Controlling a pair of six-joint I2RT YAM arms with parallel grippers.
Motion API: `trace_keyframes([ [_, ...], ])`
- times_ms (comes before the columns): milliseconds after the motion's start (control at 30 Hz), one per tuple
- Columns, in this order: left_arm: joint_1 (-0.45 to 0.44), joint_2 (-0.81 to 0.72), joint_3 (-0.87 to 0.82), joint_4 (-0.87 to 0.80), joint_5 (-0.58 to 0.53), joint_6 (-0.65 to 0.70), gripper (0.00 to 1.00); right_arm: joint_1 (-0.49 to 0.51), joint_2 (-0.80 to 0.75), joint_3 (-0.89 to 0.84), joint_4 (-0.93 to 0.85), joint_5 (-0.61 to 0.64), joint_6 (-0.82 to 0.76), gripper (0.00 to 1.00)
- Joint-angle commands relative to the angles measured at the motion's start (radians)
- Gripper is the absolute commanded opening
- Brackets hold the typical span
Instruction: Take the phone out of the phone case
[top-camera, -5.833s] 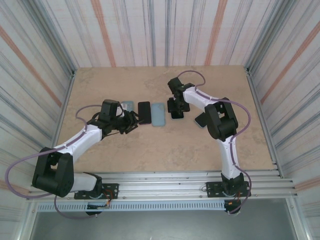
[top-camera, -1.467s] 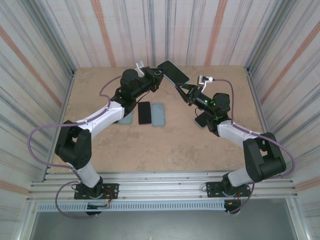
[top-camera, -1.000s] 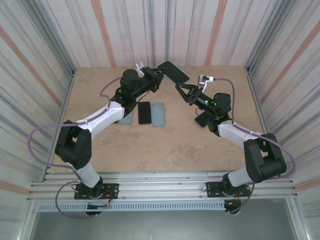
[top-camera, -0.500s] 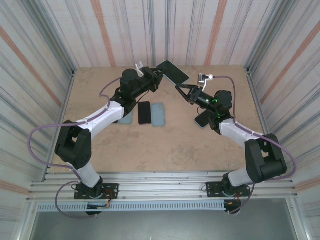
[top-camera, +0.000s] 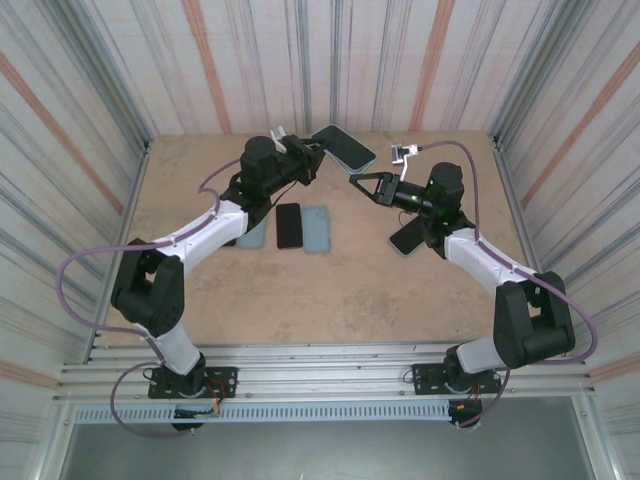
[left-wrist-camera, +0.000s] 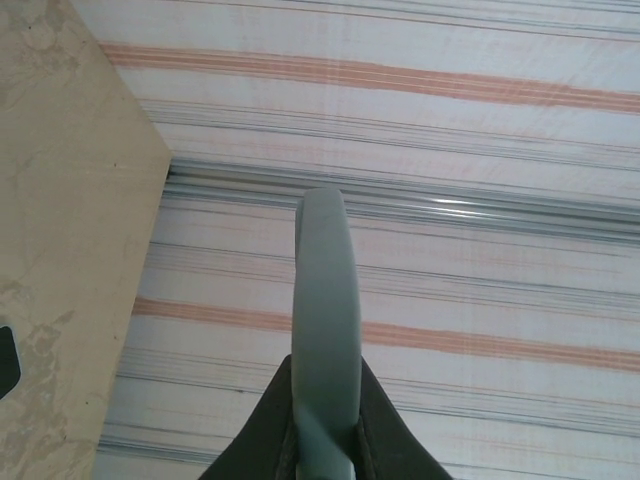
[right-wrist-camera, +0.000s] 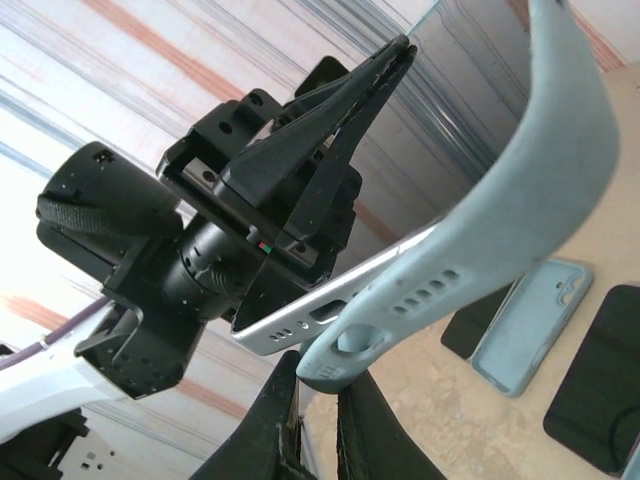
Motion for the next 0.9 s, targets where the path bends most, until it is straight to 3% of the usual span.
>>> trace_keyframes([
  [0, -0.02, -0.038, 0.081, 0.099, 0.098, -0.037, 0.0, -0.026, 0.05, 0.01, -0.067, 0.043, -0.002, 0.1],
  [133, -0.006, -0.037, 0.086, 0.084, 0.117, 0.024, 0.0, -0.029, 0.047, 0.006, -0.027, 0.042, 0.04, 0.16],
  [233, 0.012, -0.042, 0.105, 0.035, 0.134, 0.096, 0.0, -0.046, 0.029, 0.002, 0.009, 0.031, 0.075, 0.26],
  [367, 0.044, -0.046, 0.139, -0.044, 0.183, 0.216, 0.0, -0.072, 0.006, 0.016, 0.015, -0.045, 0.069, 0.36],
  [433, 0.06, -0.043, 0.155, -0.061, 0.206, 0.275, 0.0, -0.094, -0.023, 0.023, -0.069, -0.106, -0.015, 0.44],
  [667, 0.122, -0.041, 0.195, -0.083, 0.342, 0.527, 0.0, -0.156, -0.082, 0.119, -0.523, -0.267, -0.464, 0.56],
  [867, 0.144, -0.044, 0.232, -0.12, 0.494, 0.765, 0.0, -0.152, -0.051, 0.212, -0.625, -0.339, -0.662, 0.59],
])
